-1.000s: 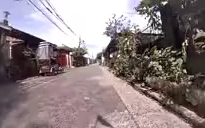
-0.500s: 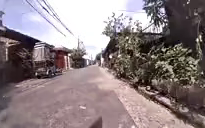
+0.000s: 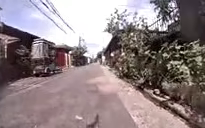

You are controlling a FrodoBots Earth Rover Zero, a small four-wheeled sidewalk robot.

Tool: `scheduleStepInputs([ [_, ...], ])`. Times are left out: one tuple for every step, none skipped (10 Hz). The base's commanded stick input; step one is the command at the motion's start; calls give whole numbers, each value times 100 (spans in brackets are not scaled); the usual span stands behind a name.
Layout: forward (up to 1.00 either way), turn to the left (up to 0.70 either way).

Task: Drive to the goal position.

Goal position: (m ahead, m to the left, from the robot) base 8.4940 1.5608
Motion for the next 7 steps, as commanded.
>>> scheduleStepInputs([
  [70,0],
  [70,0],
  [70,27],
  [70,18],
  [70,0],
  [70,0],
  [70,0],
])
